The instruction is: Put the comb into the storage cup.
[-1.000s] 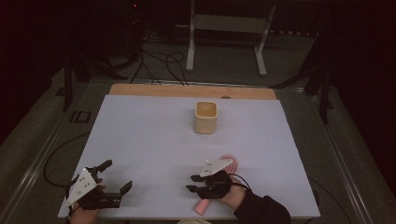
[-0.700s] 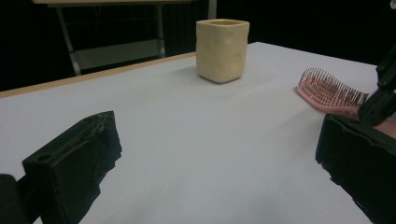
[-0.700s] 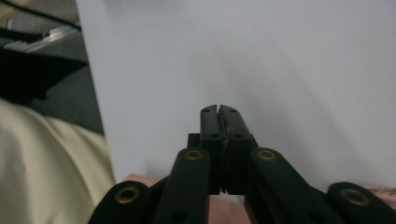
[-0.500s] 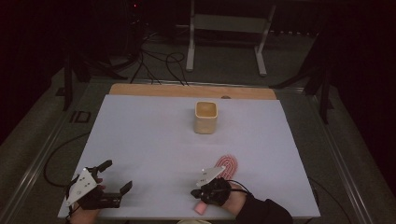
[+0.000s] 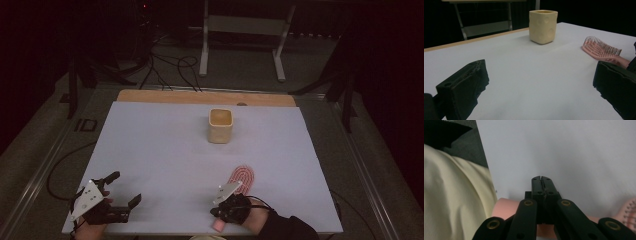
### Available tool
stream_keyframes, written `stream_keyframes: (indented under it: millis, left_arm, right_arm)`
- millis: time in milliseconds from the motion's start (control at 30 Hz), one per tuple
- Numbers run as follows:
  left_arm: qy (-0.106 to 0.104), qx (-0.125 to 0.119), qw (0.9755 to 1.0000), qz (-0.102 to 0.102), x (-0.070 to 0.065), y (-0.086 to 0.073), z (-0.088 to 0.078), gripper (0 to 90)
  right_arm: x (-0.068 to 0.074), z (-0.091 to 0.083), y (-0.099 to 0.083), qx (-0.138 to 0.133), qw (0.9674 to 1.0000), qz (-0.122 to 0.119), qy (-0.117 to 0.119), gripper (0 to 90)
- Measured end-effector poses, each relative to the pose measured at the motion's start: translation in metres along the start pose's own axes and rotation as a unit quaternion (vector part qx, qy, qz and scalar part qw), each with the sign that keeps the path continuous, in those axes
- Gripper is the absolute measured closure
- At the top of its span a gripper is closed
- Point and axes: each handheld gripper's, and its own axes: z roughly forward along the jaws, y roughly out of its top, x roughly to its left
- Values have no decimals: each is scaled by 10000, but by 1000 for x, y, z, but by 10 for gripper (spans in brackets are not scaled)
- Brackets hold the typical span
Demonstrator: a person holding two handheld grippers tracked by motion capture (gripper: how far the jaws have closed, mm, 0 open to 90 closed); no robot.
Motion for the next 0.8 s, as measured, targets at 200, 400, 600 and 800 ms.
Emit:
stream_keyframes:
  millis: [200,400,600,800]
  left_arm:
    - [1,-7,10000,-11,0,0,0,2]
    - [5,2,10000,-8,0,0,0,2]
    - [-2,-1,10000,-21,0,0,0,2]
    - [6,11,10000,-15,0,0,1,2]
  right_arm:
    - [-3,-10,-11,103,9999,79,-92,900]
    - [-7,-21,-22,207,9995,151,-158,900]
    - [-13,-32,-33,302,9989,222,-284,900]
    - [-14,-38,-42,475,9980,229,-337,900]
